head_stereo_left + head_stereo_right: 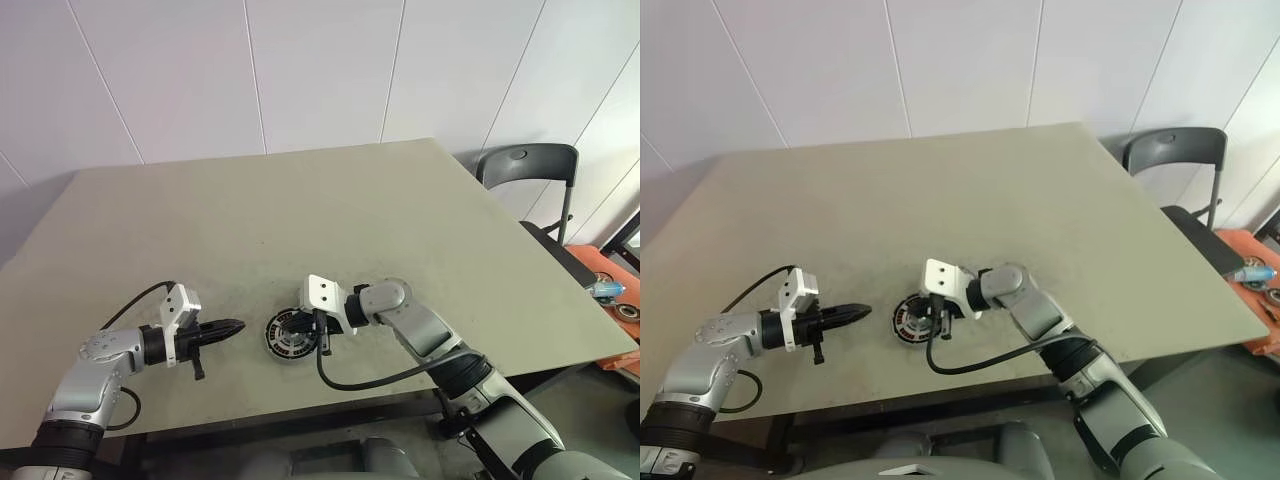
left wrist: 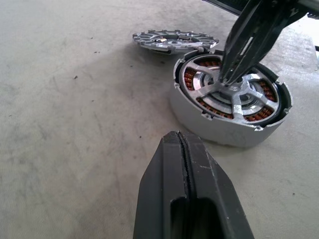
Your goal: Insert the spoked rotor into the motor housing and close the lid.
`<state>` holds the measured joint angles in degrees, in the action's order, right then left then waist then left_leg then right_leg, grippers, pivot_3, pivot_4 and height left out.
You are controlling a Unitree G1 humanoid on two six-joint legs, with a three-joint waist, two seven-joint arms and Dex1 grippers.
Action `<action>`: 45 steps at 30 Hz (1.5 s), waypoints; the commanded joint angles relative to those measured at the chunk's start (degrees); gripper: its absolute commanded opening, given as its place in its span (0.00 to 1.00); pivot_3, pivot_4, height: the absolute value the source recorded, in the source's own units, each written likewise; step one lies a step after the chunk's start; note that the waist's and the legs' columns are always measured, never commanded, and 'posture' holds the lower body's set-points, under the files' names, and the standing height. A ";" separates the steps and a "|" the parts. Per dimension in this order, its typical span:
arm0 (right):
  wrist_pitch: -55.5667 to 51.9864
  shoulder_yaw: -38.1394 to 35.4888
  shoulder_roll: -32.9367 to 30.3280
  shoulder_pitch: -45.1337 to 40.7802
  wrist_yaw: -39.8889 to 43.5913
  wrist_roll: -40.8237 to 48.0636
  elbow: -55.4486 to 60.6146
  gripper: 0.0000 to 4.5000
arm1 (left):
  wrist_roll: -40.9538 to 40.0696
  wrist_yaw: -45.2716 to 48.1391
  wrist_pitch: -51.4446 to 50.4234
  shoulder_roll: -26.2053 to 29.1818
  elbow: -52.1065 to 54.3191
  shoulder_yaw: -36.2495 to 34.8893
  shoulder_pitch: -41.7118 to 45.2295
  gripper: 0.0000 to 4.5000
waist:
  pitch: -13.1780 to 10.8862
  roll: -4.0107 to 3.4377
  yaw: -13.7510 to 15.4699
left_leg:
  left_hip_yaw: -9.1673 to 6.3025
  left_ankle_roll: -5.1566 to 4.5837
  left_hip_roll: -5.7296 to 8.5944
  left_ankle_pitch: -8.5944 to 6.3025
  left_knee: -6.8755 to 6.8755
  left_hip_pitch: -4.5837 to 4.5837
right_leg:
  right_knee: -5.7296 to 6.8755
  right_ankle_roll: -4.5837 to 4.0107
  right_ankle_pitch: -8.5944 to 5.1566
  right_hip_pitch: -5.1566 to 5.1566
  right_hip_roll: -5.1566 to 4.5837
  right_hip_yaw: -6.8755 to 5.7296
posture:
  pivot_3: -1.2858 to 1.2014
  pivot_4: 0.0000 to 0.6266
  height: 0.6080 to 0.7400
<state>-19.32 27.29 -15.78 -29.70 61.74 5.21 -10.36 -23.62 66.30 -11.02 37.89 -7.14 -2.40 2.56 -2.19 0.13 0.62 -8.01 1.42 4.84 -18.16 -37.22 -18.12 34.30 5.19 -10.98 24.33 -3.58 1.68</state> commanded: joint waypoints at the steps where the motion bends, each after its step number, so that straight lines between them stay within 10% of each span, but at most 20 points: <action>1: -3.87 -5.24 1.75 -0.45 -0.02 5.78 1.44 0.01 | 0.08 0.44 1.58 -0.15 0.39 -0.73 0.60 0.00 | -0.01 -0.01 -0.02 | 0.00 0.00 0.00 0.00 0.00 -0.04 | 0.00 -0.04 0.03 0.04 0.00 0.00 | 0.52 0.00 1.00; 14: -6.33 -4.92 -8.50 -2.13 3.77 4.30 9.95 0.01 | 0.74 -0.40 1.70 -1.53 2.04 -0.03 -0.77 0.00 | -0.03 -0.03 0.01 | 0.03 0.00 0.01 0.00 0.02 -0.15 | -0.07 -0.01 0.02 0.12 -0.03 0.00 | 0.52 0.00 1.00; 28: -0.95 2.77 -11.12 -6.84 9.56 -1.76 11.29 0.93 | 0.72 -1.92 1.75 -1.84 2.55 -0.21 -1.12 0.00 | -0.03 -0.03 0.19 | 0.03 0.00 -0.02 0.00 0.01 -0.19 | -0.12 -0.07 0.05 0.13 -0.04 -0.04 | 0.52 0.00 1.00; 45: 7.05 4.84 -13.20 -7.02 7.03 -11.34 4.56 0.93 | 0.58 -4.11 -0.93 -2.16 5.76 0.80 -0.54 0.00 | -0.02 -0.04 0.03 | 0.04 0.00 -0.11 0.00 0.02 -0.14 | -0.09 -0.10 0.07 0.12 0.02 -0.11 | 0.52 0.00 1.00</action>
<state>-12.78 31.99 -28.25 -36.91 67.49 -5.92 -6.67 -22.98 62.24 -12.05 35.37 -3.24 -1.12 1.03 -2.21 0.09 0.64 -7.97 1.43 4.73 -18.17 -37.20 -18.25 34.22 5.08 -10.91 24.45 -3.55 1.57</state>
